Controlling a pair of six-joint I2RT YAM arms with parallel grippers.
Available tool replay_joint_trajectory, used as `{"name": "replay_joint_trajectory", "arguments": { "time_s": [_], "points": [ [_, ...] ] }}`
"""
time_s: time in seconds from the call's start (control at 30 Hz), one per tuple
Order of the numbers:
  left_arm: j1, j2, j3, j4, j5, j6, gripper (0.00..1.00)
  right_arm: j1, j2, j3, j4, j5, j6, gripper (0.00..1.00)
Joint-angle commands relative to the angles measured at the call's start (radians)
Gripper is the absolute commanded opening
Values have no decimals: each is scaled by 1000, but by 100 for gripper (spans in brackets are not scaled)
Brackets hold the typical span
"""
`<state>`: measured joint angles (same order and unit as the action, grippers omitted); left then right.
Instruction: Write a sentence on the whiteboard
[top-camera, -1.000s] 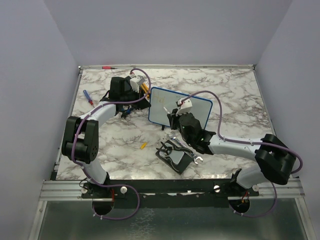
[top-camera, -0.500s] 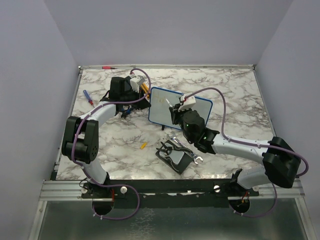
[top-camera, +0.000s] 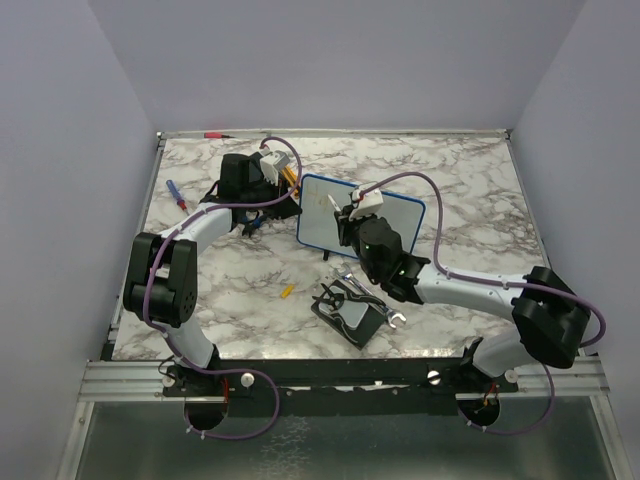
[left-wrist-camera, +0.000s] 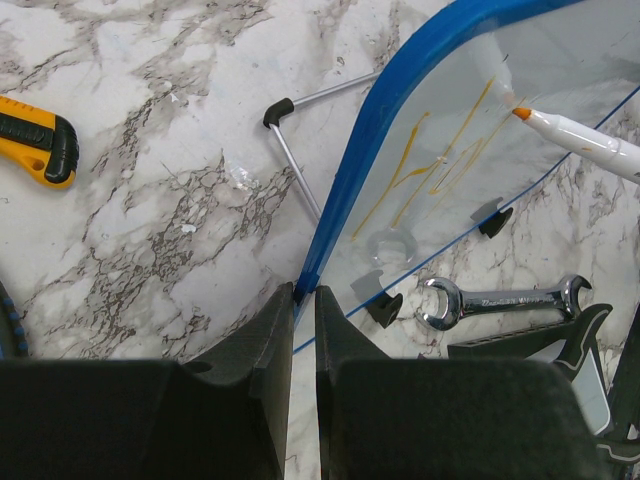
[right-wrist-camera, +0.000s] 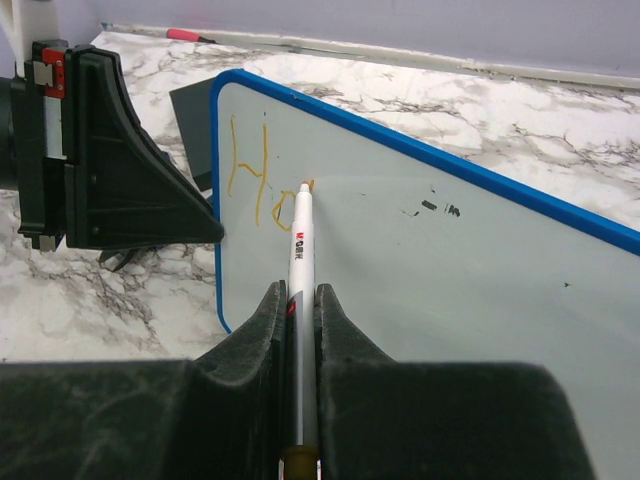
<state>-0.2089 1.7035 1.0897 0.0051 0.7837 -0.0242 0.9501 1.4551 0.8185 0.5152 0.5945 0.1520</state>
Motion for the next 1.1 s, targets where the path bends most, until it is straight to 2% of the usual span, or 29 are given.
{"name": "replay_joint_trajectory", "arguments": {
  "time_s": [0.0, 0.57, 1.07],
  "points": [
    [-10, -35, 21, -4, 12, 13, 13, 7, 27, 36, 28, 43, -20, 0],
    [-9, -33, 21, -3, 13, 13, 13, 7, -19, -15, -12, 133, -2, 0],
    [-11, -30, 22, -4, 13, 13, 13, 7, -7, -42, -54, 105, 49, 0]
  ]
}}
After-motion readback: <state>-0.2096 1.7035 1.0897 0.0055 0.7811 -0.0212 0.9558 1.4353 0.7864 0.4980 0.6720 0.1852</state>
